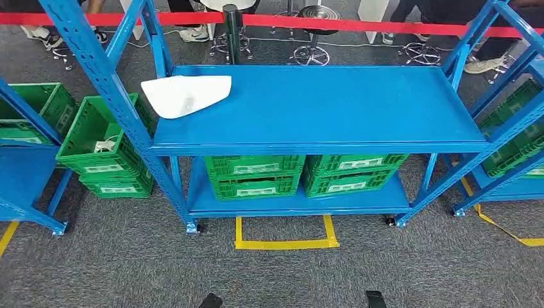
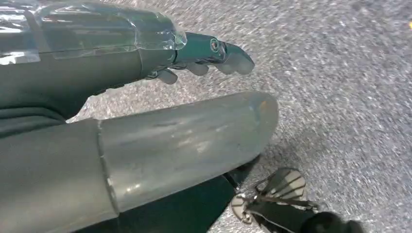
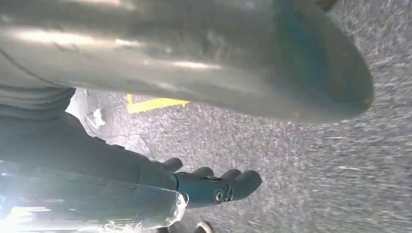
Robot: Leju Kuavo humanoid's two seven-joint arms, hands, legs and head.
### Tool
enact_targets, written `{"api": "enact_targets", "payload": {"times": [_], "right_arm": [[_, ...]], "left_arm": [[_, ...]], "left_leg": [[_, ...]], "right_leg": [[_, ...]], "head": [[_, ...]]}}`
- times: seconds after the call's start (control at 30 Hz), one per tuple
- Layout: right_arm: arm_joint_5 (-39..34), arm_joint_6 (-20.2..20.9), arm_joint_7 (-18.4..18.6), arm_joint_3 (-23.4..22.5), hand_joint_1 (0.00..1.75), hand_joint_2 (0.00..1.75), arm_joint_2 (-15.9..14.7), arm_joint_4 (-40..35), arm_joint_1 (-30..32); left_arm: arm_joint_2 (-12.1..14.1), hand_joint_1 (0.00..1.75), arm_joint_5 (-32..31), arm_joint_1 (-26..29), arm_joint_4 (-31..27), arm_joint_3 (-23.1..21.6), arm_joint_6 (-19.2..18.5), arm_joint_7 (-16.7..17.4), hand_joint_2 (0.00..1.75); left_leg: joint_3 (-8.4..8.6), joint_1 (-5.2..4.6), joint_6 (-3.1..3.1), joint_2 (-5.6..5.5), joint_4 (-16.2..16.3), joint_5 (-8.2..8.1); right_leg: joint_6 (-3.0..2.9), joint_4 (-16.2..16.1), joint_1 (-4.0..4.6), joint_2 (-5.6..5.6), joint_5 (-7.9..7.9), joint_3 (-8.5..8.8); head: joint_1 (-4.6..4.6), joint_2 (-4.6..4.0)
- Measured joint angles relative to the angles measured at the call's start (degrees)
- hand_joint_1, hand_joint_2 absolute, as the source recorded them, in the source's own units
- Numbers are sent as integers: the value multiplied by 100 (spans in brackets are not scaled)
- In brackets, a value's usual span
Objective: Take the parts from the cabinet and place them on the table.
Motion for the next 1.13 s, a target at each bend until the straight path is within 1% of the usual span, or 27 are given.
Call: {"api": "enact_targets", "payload": {"times": [0.1,0.17,0.2,0.23,0.27,0.3,0.33,0.37,0.4,0.43,0.47,0.5,0.53,0.57,0.6,0.63,0.67,0.7,0.73,0.77,0.8,0.83,1.0,1.07,1.13], "right_arm": [[0,0,0,0,0,0,0,0,0],[0,2,0,0,0,0,-2,0,0],[0,7,0,0,0,0,-9,0,-1],[0,7,0,0,0,0,-9,0,-11],[-2,13,2,0,0,0,-9,0,-3],[-2,17,4,0,0,0,-15,0,7],[-2,20,6,0,0,0,-13,0,14],[6,24,6,4,0,0,-13,0,-4],[22,33,13,9,0,0,-11,0,-26],[72,53,39,18,0,0,-9,0,-34],[122,94,94,26,0,0,-7,0,-29],[136,123,131,33,0,0,-4,0,-25],[136,155,146,55,0,0,-4,0,-23],[133,201,148,72,0,0,-4,0,-26],[125,254,146,77,0,0,-4,0,-27],[105,322,129,79,0,0,6,-2,-22],[109,370,118,83,0,0,33,0,-31],[127,400,116,98,0,0,28,0,-31],[136,417,116,116,0,0,26,0,-25],[147,431,116,122,0,175,35,0,-25],[153,450,118,127,0,175,55,0,-27],[153,452,116,129,0,175,57,0,-33],[133,457,208,166,0,175,61,0,-33],[149,479,264,201,0,175,68,0,-34],[190,485,312,225,0,175,74,0,-33]], "left_arm": [[0,0,0,0,0,0,0,0,0],[-2,0,0,-1,0,0,0,0,0],[-9,0,-2,-4,0,0,0,0,0],[-9,0,-2,-8,0,0,0,-2,0],[-9,0,-2,-11,-2,-2,0,-2,0],[-11,0,-4,-27,-4,-9,2,-2,0],[-11,0,-9,-37,-4,-11,2,-4,0],[-13,0,-20,-31,-7,-15,0,-13,0],[-9,0,-20,-8,-4,-18,0,-9,0],[-2,0,-22,16,-4,-22,0,11,0],[2,0,-30,34,-2,-26,0,20,0],[2,0,-39,40,-2,-33,0,24,0],[2,0,-42,38,-2,-35,0,26,0],[4,0,-42,36,-2,-35,0,28,0],[4,0,-39,35,-2,-35,0,42,0],[11,0,-4,33,-2,-35,7,74,0],[13,0,55,29,0,-35,42,105,0],[7,0,160,28,-2,-33,85,140,0],[4,0,284,38,0,-33,118,188,0],[9,0,376,56,2,-29,144,225,0],[11,0,422,62,2,-26,162,232,0],[9,0,452,62,2,-22,173,240,175],[9,0,682,75,2,32,337,426,175],[9,0,826,107,11,87,337,557,175],[9,0,979,147,18,162,304,733,175]], "left_leg": [[3,1,-2,2,0,-2],[25,2,-18,26,0,-17],[62,-2,-40,78,-2,-46],[74,-26,-62,117,-3,-64],[115,-41,-132,209,-5,-102],[156,-21,-232,183,-28,-175],[104,0,-250,-311,164,-318],[-94,6,-244,-463,569,-543],[-328,4,-244,-486,1031,-748],[-624,2,-243,-478,1565,-935],[-846,-2,-238,-456,1881,-961],[-908,-3,-227,-432,1872,-828],[-852,-3,-208,-421,1604,-569],[-712,-3,-181,-423,1233,-298],[-515,-7,-145,-432,761,-12],[-328,-36,-74,-506,336,113],[-280,-50,-59,-516,240,93],[-279,-46,-74,-510,206,85],[-278,-48,-104,-514,196,85],[-277,-58,-104,-516,196,85],[-276,-69,-86,-516,196,75],[-276,-74,-82,-513,196,74],[-273,-86,-52,-478,196,54],[-269,-98,-32,-464,197,42],[-267,-99,-29,-459,198,40]], "right_leg": [[-1,-34,0,-4,17,17],[-10,-311,3,-43,153,159],[-37,-786,14,-221,347,404],[-80,-898,71,-402,233,481],[-184,-881,86,-229,242,448],[-281,-935,37,-104,268,496],[-300,-946,38,-61,272,506],[-332,-946,41,-5,270,501],[-367,-945,54,10,260,501],[-380,-941,74,81,252,503],[-396,-929,89,129,240,504],[-401,-914,101,168,228,510],[-396,-895,111,196,207,523],[-394,-880,116,220,185,541],[-380,-868,121,240,158,569],[-359,-857,113,250,125,588],[-315,-823,131,271,100,573],[-292,-811,125,272,86,555],[-325,-812,123,267,78,560],[-321,-817,114,263,76,567],[-320,-829,106,263,77,571],[-320,-833,102,264,77,575],[-298,-867,92,277,83,586],[-249,-869,76,285,76,586],[-245,-869,75,289,73,587]], "head": [[0,0],[13,0],[43,0],[59,0],[40,0],[42,0],[0,-2],[-54,0],[-90,0],[-127,0],[-155,0],[-164,0],[-175,0],[-183,0],[-197,0],[-210,0],[-218,0],[-232,0],[-205,0],[-196,0],[-197,0],[-196,0],[-190,0],[-192,0],[-190,0]]}}
